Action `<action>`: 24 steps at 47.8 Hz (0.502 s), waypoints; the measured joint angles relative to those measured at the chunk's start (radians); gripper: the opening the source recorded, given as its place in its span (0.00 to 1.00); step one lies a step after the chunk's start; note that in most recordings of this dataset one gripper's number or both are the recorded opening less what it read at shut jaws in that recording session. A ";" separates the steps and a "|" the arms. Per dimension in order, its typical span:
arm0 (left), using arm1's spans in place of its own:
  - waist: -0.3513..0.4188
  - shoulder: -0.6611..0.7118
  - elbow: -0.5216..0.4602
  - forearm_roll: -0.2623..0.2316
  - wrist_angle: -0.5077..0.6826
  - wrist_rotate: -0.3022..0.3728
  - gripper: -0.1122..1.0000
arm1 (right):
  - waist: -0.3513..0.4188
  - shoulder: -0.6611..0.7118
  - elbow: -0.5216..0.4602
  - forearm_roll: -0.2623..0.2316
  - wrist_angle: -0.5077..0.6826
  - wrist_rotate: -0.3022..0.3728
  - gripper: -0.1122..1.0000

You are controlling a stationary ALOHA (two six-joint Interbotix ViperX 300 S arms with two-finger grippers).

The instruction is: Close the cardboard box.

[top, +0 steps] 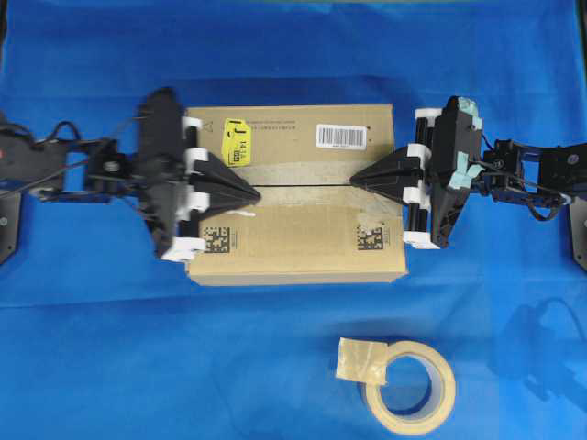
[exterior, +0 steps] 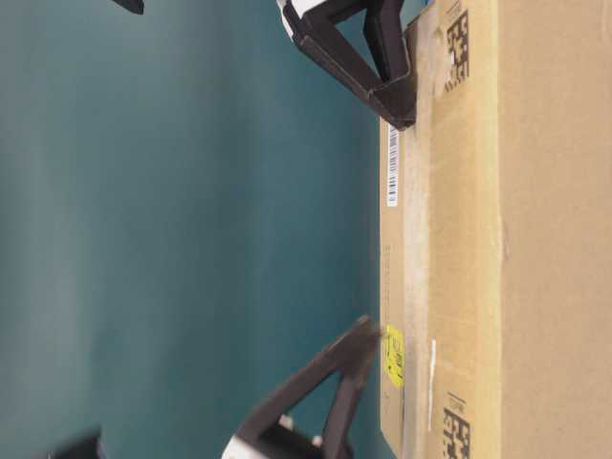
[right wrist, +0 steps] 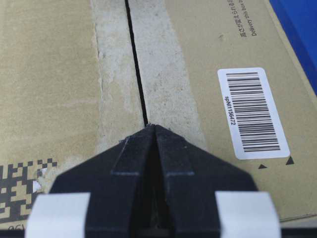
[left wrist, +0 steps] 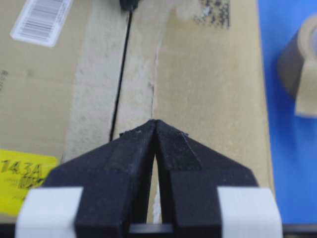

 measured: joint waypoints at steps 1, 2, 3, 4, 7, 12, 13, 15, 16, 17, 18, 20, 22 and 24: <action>0.000 -0.006 0.017 0.000 -0.034 0.000 0.10 | 0.000 0.000 0.000 0.000 0.000 0.000 0.10; -0.002 -0.009 0.032 0.000 -0.064 0.002 0.10 | -0.002 0.000 0.000 0.002 0.000 0.000 0.10; -0.002 -0.014 0.048 0.000 -0.092 0.003 0.10 | 0.000 0.000 0.000 0.000 0.000 0.000 0.10; -0.003 -0.015 0.063 0.000 -0.120 0.005 0.10 | 0.000 0.000 0.000 0.000 0.002 0.000 0.10; -0.003 -0.015 0.114 0.000 -0.224 0.021 0.10 | -0.002 0.000 0.000 0.002 0.000 0.000 0.10; -0.005 0.002 0.163 0.000 -0.344 0.063 0.10 | 0.000 0.000 0.000 0.002 0.000 0.000 0.10; -0.005 0.008 0.170 -0.002 -0.362 0.071 0.10 | 0.000 0.000 0.000 0.000 0.000 0.000 0.10; -0.005 0.023 0.178 0.000 -0.394 0.087 0.10 | -0.002 0.000 0.000 0.000 0.000 0.000 0.10; -0.003 0.031 0.179 -0.002 -0.405 0.094 0.10 | -0.002 0.000 0.000 0.000 0.000 0.000 0.10; -0.005 0.037 0.179 0.000 -0.414 0.098 0.10 | 0.000 0.000 0.000 0.000 0.000 0.000 0.10; -0.005 0.046 0.179 -0.002 -0.423 0.103 0.10 | 0.000 0.000 0.000 0.002 0.002 0.002 0.10; -0.005 0.060 0.179 -0.002 -0.433 0.107 0.10 | -0.002 0.000 0.000 0.002 0.000 0.002 0.10; -0.005 0.072 0.179 -0.002 -0.439 0.109 0.10 | 0.000 0.000 0.000 0.000 0.000 0.002 0.10; -0.005 0.086 0.179 -0.002 -0.443 0.109 0.10 | 0.000 0.000 0.000 0.000 0.000 0.002 0.10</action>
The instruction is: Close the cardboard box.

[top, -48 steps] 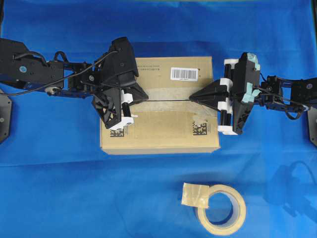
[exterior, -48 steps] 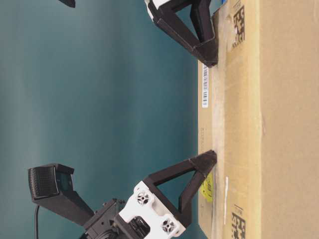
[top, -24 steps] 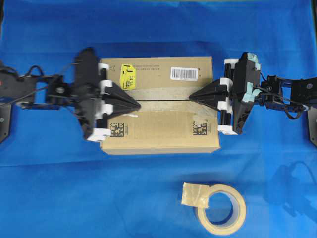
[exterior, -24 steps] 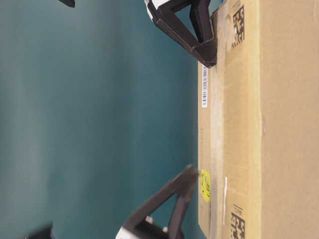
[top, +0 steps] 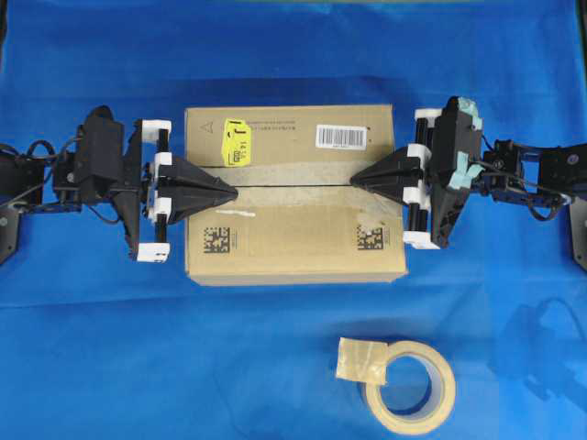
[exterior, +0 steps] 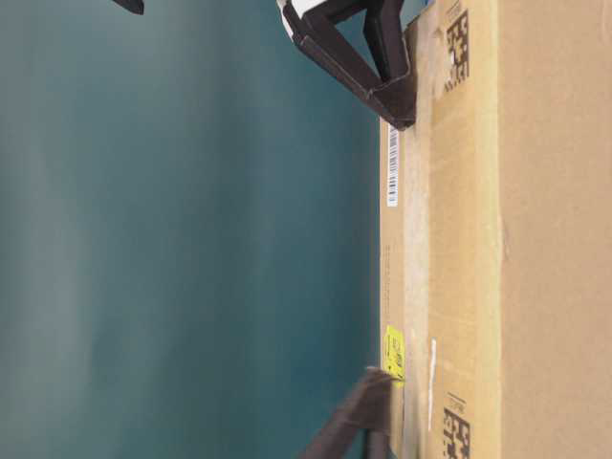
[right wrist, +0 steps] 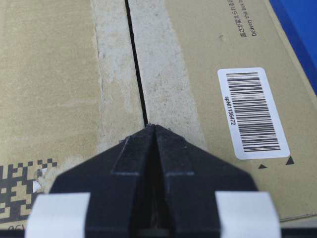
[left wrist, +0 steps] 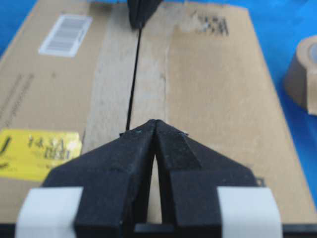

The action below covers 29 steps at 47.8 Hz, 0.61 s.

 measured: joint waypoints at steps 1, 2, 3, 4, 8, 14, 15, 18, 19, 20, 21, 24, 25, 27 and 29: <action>0.000 0.005 0.000 0.000 0.000 0.000 0.10 | 0.000 -0.002 0.000 0.000 0.000 0.000 0.10; 0.000 0.011 0.000 -0.002 -0.003 0.000 0.10 | 0.000 0.000 0.000 0.000 0.000 0.000 0.10; 0.000 0.015 0.000 -0.003 -0.006 0.000 0.10 | 0.000 0.000 0.000 0.000 0.000 0.000 0.10; 0.002 0.021 0.002 -0.003 -0.009 0.000 0.10 | 0.000 0.000 0.000 0.000 0.000 0.000 0.10; 0.002 0.034 0.009 -0.011 -0.018 0.000 0.10 | -0.002 0.000 0.000 0.000 0.000 0.000 0.10; 0.000 0.037 0.015 -0.012 -0.028 0.000 0.10 | -0.002 0.000 0.000 0.000 0.000 0.000 0.10; 0.000 0.038 0.015 -0.012 -0.029 0.002 0.10 | 0.000 0.000 0.000 0.000 0.002 0.000 0.10; 0.003 0.038 0.020 -0.012 -0.031 0.002 0.10 | -0.002 0.000 0.000 0.000 0.000 0.000 0.10; 0.003 0.038 0.021 -0.012 -0.031 0.002 0.10 | 0.000 0.002 0.000 0.000 0.000 0.000 0.10; 0.005 0.037 0.023 -0.012 -0.031 0.000 0.10 | -0.002 0.000 0.000 0.000 0.000 0.000 0.10; 0.005 0.038 0.025 -0.012 -0.031 0.002 0.10 | 0.000 0.000 0.000 0.000 0.000 0.000 0.10; 0.005 0.038 0.028 -0.012 -0.031 0.002 0.10 | 0.000 0.000 0.000 0.000 0.000 0.000 0.10; 0.005 0.037 0.028 -0.012 -0.031 0.002 0.10 | 0.000 0.000 0.000 0.000 0.000 0.000 0.10; 0.005 0.038 0.029 -0.012 -0.032 0.002 0.10 | 0.000 0.000 0.000 0.000 0.000 0.000 0.10; 0.006 0.037 0.029 -0.012 -0.032 0.002 0.10 | 0.000 0.000 0.000 0.000 0.000 0.000 0.10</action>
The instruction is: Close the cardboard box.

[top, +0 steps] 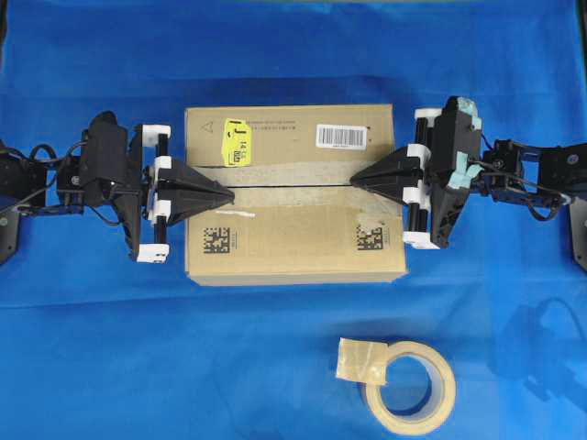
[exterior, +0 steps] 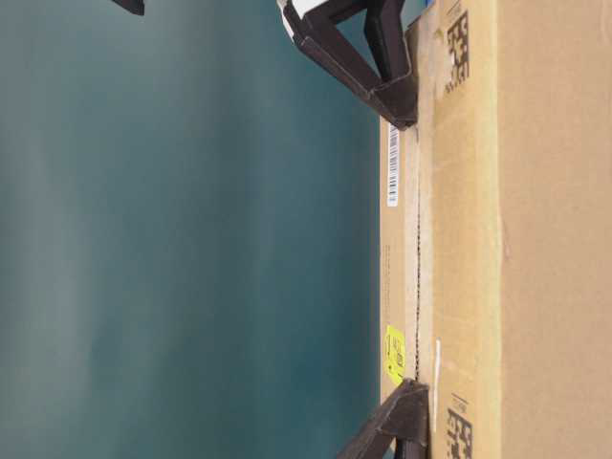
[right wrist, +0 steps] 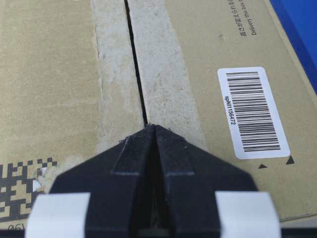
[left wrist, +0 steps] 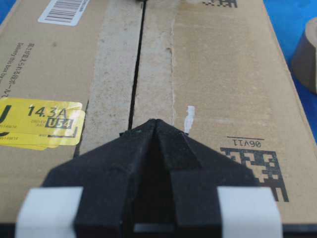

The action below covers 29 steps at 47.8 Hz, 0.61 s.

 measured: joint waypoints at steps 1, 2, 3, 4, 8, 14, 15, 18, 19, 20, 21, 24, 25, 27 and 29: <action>0.000 0.002 0.000 0.000 0.000 0.000 0.10 | 0.000 0.000 0.000 0.000 0.000 0.000 0.10; 0.000 0.002 0.000 0.000 0.000 0.000 0.10 | 0.000 0.000 0.000 0.000 0.000 0.000 0.10; 0.000 0.002 0.000 0.000 0.000 0.000 0.10 | -0.002 0.000 0.000 0.000 0.000 0.000 0.10; 0.000 0.002 0.000 0.000 0.000 0.000 0.10 | -0.002 0.000 0.000 0.002 0.000 0.000 0.10; 0.002 0.002 0.000 0.000 0.000 0.000 0.10 | -0.002 0.000 -0.002 0.000 0.000 0.000 0.10; 0.005 0.002 0.000 0.000 0.003 0.000 0.10 | -0.002 0.000 -0.002 0.000 0.000 0.000 0.10; 0.006 0.002 0.000 0.000 0.005 0.000 0.10 | 0.000 0.000 0.000 0.000 0.000 0.000 0.10; 0.008 0.002 0.000 0.000 0.006 0.000 0.10 | -0.002 0.000 0.000 0.002 0.000 0.000 0.10; 0.008 0.002 0.000 0.000 0.005 0.000 0.10 | 0.000 0.000 0.000 0.000 0.002 0.000 0.10; 0.009 0.002 0.000 0.000 0.006 0.000 0.10 | -0.002 0.000 0.000 0.000 0.000 0.000 0.10; 0.009 0.002 0.000 0.000 0.006 0.000 0.10 | 0.000 0.002 0.000 0.000 0.000 0.000 0.10; 0.011 0.002 0.000 0.000 0.006 0.000 0.10 | 0.000 0.000 -0.002 0.000 0.000 0.000 0.10; 0.012 0.002 0.000 0.000 0.008 0.000 0.10 | 0.000 0.000 -0.002 0.000 0.000 0.000 0.10; 0.014 0.002 0.000 0.000 0.006 0.000 0.10 | 0.000 0.000 -0.002 0.000 0.000 0.000 0.10; 0.015 0.002 0.000 0.000 0.006 0.000 0.10 | 0.000 0.000 -0.002 0.000 0.000 0.000 0.10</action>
